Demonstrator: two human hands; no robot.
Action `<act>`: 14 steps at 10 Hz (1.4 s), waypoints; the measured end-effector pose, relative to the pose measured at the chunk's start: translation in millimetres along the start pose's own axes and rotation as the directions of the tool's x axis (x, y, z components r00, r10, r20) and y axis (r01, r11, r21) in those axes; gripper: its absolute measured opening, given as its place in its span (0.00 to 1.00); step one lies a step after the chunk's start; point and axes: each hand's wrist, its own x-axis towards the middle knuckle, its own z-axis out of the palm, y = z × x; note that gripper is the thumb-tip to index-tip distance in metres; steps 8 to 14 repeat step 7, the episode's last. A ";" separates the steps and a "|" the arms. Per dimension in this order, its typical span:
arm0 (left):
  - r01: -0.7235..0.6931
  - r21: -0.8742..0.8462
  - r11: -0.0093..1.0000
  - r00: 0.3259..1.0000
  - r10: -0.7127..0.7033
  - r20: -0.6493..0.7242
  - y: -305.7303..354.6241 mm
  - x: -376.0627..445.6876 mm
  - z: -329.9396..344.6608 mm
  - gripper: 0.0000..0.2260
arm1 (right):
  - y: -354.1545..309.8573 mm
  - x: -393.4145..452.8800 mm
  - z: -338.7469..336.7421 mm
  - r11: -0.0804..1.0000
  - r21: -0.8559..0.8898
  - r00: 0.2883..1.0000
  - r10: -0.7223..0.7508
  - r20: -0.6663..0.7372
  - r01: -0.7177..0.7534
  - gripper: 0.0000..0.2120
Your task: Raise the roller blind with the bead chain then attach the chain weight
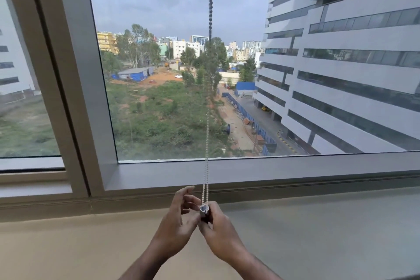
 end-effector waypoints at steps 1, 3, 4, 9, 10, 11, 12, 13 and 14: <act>0.009 0.058 0.998 0.998 -0.012 0.054 6.6 10.0 -10.7 0.25 | -9.2 8.0 -7.4 1.000 0.019 1.000 0.008 0.027 -0.008 0.11; -0.117 0.394 0.912 0.991 0.131 -0.008 33.1 64.6 -40.5 0.19 | -37.0 35.8 -42.6 0.996 0.088 0.994 -0.018 0.106 0.008 0.20; -0.199 0.561 0.804 0.960 0.276 -0.055 73.7 110.9 -61.1 0.19 | -74.9 54.2 -81.4 0.988 -0.098 0.990 -0.115 0.078 0.122 0.23; -0.196 0.817 0.542 0.814 0.555 -0.173 182.5 193.4 -98.1 0.25 | -181.9 122.1 -154.9 0.761 -0.581 0.766 -0.548 -0.335 0.290 0.27; -0.196 0.817 0.542 0.814 0.555 -0.173 182.5 193.4 -98.1 0.25 | -181.9 122.1 -154.9 0.761 -0.581 0.766 -0.548 -0.335 0.290 0.27; -0.196 0.817 0.542 0.814 0.555 -0.173 182.5 193.4 -98.1 0.25 | -181.9 122.1 -154.9 0.761 -0.581 0.766 -0.548 -0.335 0.290 0.27; -0.196 0.817 0.542 0.814 0.555 -0.173 182.5 193.4 -98.1 0.25 | -181.9 122.1 -154.9 0.761 -0.581 0.766 -0.548 -0.335 0.290 0.27; -0.196 0.817 0.542 0.814 0.555 -0.173 182.5 193.4 -98.1 0.25 | -181.9 122.1 -154.9 0.761 -0.581 0.766 -0.548 -0.335 0.290 0.27; -0.196 0.817 0.542 0.814 0.555 -0.173 182.5 193.4 -98.1 0.25 | -181.9 122.1 -154.9 0.761 -0.581 0.766 -0.548 -0.335 0.290 0.27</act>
